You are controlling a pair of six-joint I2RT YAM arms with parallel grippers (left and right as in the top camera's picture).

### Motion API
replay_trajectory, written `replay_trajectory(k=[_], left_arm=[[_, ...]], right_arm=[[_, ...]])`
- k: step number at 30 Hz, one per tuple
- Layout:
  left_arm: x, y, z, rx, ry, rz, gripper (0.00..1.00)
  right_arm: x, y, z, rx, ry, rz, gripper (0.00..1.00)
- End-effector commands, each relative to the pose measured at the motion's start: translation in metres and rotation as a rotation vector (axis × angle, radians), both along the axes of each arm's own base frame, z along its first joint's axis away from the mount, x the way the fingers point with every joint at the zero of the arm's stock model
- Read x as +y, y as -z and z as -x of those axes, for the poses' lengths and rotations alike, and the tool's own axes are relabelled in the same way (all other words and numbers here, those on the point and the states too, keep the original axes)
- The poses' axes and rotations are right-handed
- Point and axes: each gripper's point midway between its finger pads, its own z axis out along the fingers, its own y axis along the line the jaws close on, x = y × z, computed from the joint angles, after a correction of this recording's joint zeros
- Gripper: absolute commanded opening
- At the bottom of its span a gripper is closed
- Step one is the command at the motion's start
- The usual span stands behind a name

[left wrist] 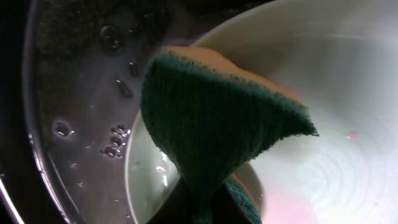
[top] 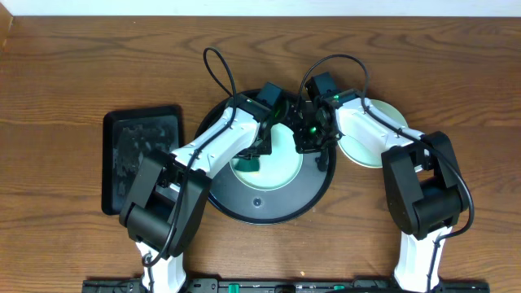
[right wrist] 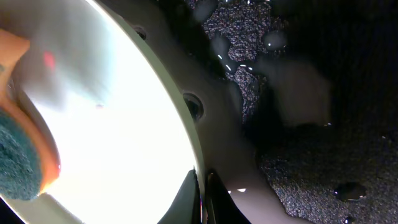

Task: Clean dirty plates on tray and stack at the side
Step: 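Scrub the last green plate with the sponge in the left gripper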

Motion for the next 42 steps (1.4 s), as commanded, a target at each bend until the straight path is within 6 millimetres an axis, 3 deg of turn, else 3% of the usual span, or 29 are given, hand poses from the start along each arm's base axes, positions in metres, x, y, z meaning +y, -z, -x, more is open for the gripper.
replay_trajectory(k=[1,7,11,18,23,27,31,34,38,42], left_arm=[[0.004,0.004,0.003,0.021,0.072,-0.021,0.07],[-0.037,0.006,0.023,0.135,0.389,0.194,0.08],[-0.033,0.006,0.017,0.113,0.432,0.156,0.08],[-0.007,0.002,-0.021,-0.048,0.349,-0.037,0.08],[-0.006,0.0,-0.031,-0.092,0.337,-0.057,0.07],[-0.008,0.004,-0.018,-0.033,0.355,-0.03,0.07],[-0.031,0.009,0.014,0.105,0.527,0.131,0.07],[-0.039,0.008,0.029,0.164,0.584,0.194,0.07],[-0.04,0.008,0.029,0.164,0.574,0.203,0.07],[-0.034,0.008,0.013,0.108,0.411,0.19,0.07]], right_arm=[[-0.005,0.01,0.007,0.028,0.008,0.031,0.02],[-0.005,0.01,0.007,0.028,0.008,0.03,0.02],[-0.005,0.01,0.007,0.028,0.008,0.031,0.02],[-0.005,0.01,0.007,0.028,0.008,0.03,0.02],[-0.005,0.01,0.007,0.028,0.008,0.031,0.02],[-0.005,0.01,0.007,0.028,0.008,0.031,0.02],[-0.005,0.01,0.007,0.028,0.008,0.031,0.02],[-0.005,0.01,0.007,0.028,0.008,0.03,0.02],[-0.005,0.01,0.007,0.028,0.008,0.03,0.02],[-0.005,0.01,0.008,0.028,0.008,0.031,0.02]])
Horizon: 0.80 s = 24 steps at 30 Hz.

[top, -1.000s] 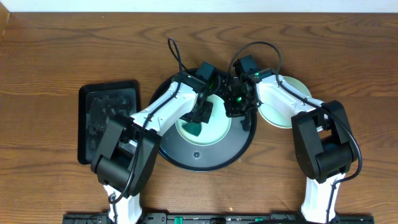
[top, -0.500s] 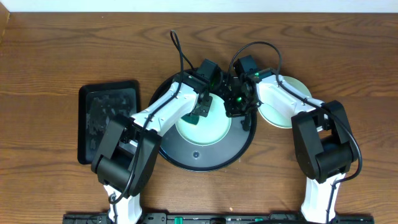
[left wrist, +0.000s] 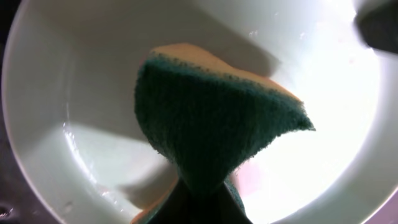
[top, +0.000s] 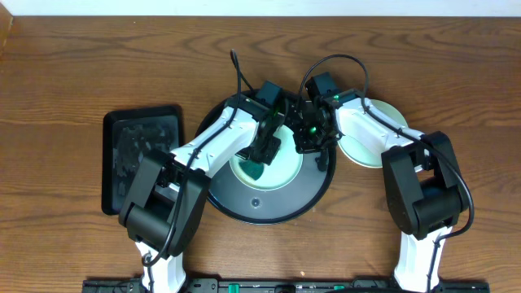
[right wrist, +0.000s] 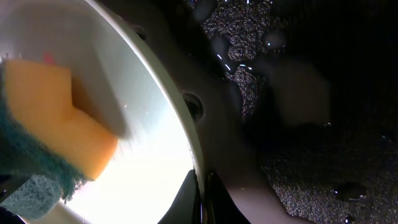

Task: Clean dirty plates on tray and stack at the side
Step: 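Scrub the last green plate with the sponge in the left gripper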

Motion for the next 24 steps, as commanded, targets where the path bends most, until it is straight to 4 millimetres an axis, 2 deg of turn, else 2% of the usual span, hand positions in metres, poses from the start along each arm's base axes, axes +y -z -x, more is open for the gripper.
replay_trajectory(k=[1,5,11,16,19,24], left_arm=[[0.008,0.006,-0.006,0.0,-0.163,-0.009,0.08],[0.041,0.005,-0.019,-0.062,-0.411,-0.128,0.07],[0.053,0.006,-0.007,-0.011,-0.419,-0.171,0.07],[0.022,0.007,0.013,0.092,-0.214,-0.052,0.07],[0.004,0.006,0.018,0.102,-0.117,0.006,0.07],[-0.014,0.004,-0.006,0.0,-0.114,0.072,0.08]], right_arm=[[-0.005,0.01,0.007,0.027,0.005,0.03,0.02],[-0.005,0.01,0.008,0.027,0.005,0.03,0.02],[-0.005,0.01,0.008,0.027,0.005,0.03,0.02],[-0.005,0.01,0.007,0.027,0.005,0.03,0.02],[-0.005,0.01,0.008,0.027,0.005,0.03,0.02],[-0.005,0.01,0.008,0.027,0.005,0.03,0.02]])
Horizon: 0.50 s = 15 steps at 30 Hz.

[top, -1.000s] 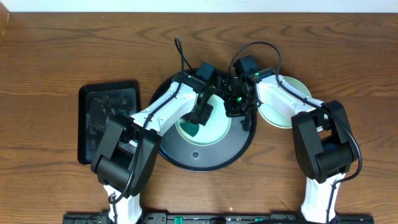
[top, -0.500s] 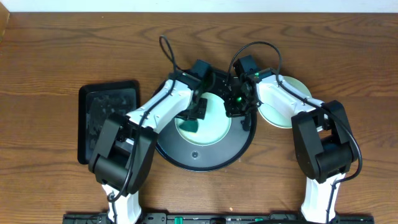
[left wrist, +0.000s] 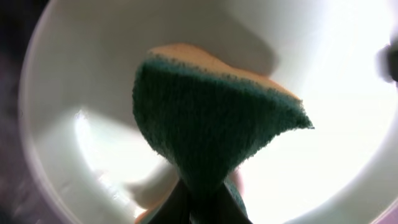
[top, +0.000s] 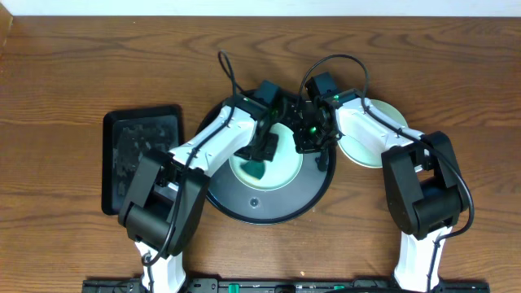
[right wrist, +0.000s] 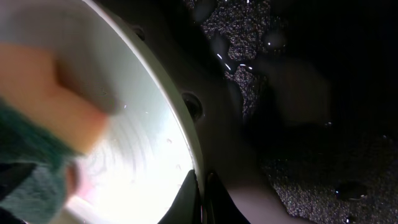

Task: Clean dirty plates on tray and stack at the side
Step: 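Scrub the last green plate with the sponge in the left gripper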

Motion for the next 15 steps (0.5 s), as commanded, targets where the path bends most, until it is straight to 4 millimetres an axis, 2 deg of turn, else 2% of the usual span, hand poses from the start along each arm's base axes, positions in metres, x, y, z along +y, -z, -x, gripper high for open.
replay_trajectory(k=[1,4,8,12,15], left_arm=[[-0.015,0.003,-0.009,-0.037,0.033,0.06,0.07],[-0.016,-0.001,-0.035,-0.138,-0.06,0.064,0.07],[0.0,-0.008,-0.063,-0.265,-0.265,0.003,0.07],[0.022,-0.013,-0.076,-0.35,-0.439,-0.08,0.07],[0.033,-0.017,-0.085,-0.415,-0.505,-0.118,0.07]], right_arm=[[-0.005,0.01,0.008,0.027,0.003,0.03,0.01],[-0.005,0.01,0.008,0.026,0.003,0.031,0.01],[-0.005,0.01,0.008,0.027,0.002,0.031,0.02],[-0.005,0.01,0.008,0.027,0.003,0.031,0.02],[-0.005,0.01,0.008,0.026,0.002,0.031,0.02]])
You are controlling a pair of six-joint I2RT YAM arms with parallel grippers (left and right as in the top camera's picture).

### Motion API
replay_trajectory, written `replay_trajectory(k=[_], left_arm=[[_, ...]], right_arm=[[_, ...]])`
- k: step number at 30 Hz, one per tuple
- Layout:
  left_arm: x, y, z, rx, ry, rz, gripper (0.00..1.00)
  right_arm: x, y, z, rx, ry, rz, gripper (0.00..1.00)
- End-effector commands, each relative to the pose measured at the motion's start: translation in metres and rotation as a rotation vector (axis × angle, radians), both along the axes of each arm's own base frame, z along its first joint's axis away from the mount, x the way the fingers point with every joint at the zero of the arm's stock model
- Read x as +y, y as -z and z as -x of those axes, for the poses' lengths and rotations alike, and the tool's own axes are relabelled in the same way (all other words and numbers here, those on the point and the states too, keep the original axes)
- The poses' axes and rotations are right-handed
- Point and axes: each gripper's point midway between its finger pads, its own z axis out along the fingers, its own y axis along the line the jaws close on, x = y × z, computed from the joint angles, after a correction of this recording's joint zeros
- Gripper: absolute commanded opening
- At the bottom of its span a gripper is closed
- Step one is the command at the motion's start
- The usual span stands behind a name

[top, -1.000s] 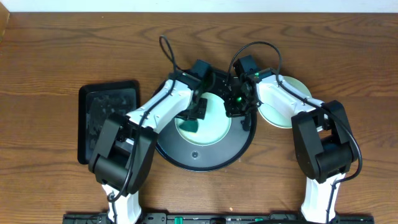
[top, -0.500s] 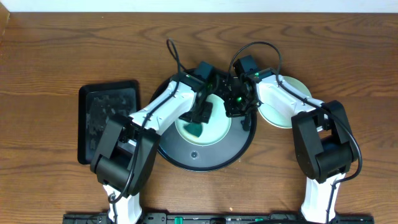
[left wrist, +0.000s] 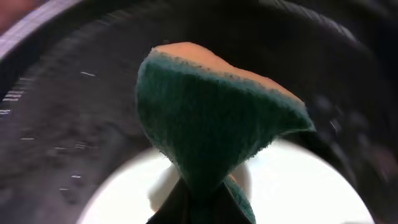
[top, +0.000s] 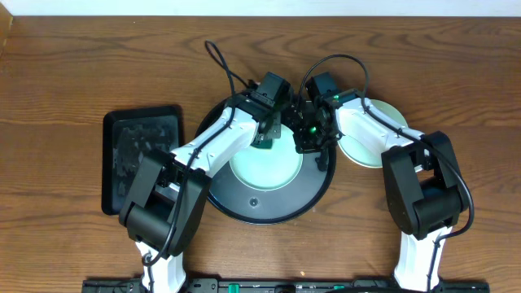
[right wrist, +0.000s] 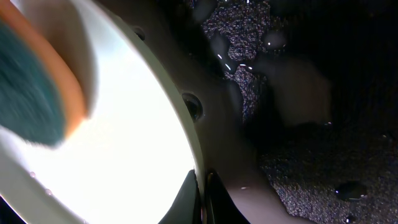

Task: Clean dirty plates on tray and stack at the side
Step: 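Scrub the last green plate with the sponge in the left gripper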

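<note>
A pale green plate (top: 264, 167) lies in the round dark tray (top: 244, 203). My left gripper (top: 265, 140) is shut on a green and orange sponge (left wrist: 211, 124), which hangs over the plate's far edge by the tray wall. The sponge (right wrist: 34, 81) also shows at the upper left of the right wrist view. My right gripper (right wrist: 203, 199) is shut on the plate's rim (right wrist: 194, 158) at its right side. A second pale plate (top: 370, 134) lies on the table to the right of the tray.
A black rectangular tray (top: 140, 155) sits on the wooden table (top: 81, 73) at the left. Water drops spot the round tray's floor (right wrist: 298, 162). Cables loop above both wrists at the tray's far side.
My left gripper has moved with the sponge from the middle of the plate to its far edge. The right gripper still pinches the rim in the same spot.
The sponge stood at the plate's left edge, over the wet tray floor, while my right gripper held the rim. Then it was over the plate's middle, and stayed there a moment later. Now it is at the plate's far edge. The plate has stayed put.
</note>
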Motion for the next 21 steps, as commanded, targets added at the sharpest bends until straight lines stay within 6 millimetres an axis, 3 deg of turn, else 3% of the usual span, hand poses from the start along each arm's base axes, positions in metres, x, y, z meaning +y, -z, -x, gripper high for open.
replay_trajectory(k=[1,7,10,16,21], left_arm=[[0.029,-0.002,-0.017,-0.102,-0.184,-0.096,0.07],[0.025,-0.002,-0.031,-0.157,-0.197,-0.081,0.07],[0.017,0.001,-0.026,-0.131,-0.166,-0.059,0.07],[-0.02,0.018,0.013,0.092,0.008,0.107,0.07],[-0.044,0.019,0.042,0.227,0.135,0.229,0.07]], right_arm=[[-0.005,0.01,0.007,0.026,0.002,0.031,0.02],[-0.005,0.01,0.007,0.026,0.002,0.031,0.02],[-0.005,0.01,0.007,0.026,0.002,0.031,0.01],[-0.005,0.01,0.007,0.026,0.002,0.031,0.01],[-0.005,0.01,0.007,0.026,0.002,0.031,0.02]])
